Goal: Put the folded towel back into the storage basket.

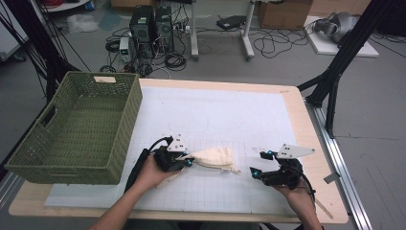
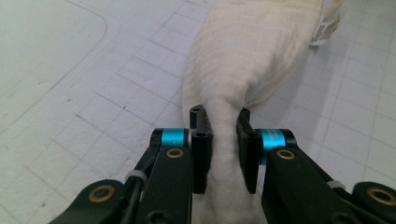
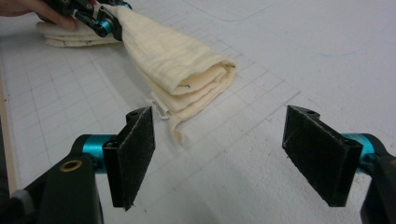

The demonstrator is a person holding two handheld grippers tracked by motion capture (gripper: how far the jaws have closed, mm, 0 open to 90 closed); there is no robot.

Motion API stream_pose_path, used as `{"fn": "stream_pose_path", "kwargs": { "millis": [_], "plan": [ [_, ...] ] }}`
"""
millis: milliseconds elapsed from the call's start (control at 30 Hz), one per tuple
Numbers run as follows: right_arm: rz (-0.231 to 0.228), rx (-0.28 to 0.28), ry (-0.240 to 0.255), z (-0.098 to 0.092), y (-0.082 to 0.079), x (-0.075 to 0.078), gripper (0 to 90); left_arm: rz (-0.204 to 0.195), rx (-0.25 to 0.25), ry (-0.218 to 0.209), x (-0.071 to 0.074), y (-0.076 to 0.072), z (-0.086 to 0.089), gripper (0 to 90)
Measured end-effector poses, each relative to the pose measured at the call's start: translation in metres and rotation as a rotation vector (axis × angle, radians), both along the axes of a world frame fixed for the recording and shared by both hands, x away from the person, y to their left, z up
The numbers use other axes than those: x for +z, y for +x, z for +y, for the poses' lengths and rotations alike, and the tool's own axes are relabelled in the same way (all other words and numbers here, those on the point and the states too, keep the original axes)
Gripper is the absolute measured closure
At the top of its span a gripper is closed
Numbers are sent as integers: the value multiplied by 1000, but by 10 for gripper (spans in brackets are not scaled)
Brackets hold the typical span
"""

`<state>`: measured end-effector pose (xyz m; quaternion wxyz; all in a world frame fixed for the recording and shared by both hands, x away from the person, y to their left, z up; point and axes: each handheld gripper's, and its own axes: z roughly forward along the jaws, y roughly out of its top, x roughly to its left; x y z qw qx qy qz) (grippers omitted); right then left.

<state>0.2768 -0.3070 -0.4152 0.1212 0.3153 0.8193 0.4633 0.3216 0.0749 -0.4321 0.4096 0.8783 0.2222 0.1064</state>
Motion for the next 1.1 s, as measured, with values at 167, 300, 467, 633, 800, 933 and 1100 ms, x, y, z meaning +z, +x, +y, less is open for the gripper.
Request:
{"fn": "stream_pose_path", "kwargs": {
  "millis": [167,300,467,633,800,933,1100],
  "plan": [
    [-8,-1,2,0,0,1,247,-11,20,-43,7,-2,7,798],
    [-8,-2,3,0,0,1,245,-22,32,-62,12,-4,11,798],
    [-7,-6,6,-1,0,0,231,-22,34,-92,15,-6,14,798],
    [-2,-10,10,-1,0,0,217,-25,33,-115,19,-7,18,798],
    [-5,-9,-1,-1,0,-1,206,-35,35,-135,25,-9,24,798],
    [-2,-18,3,-1,-1,-1,186,-40,36,-153,29,-10,27,798],
    [-11,-30,0,-2,-1,-2,159,-48,31,-168,34,-12,29,798]
  ]
}}
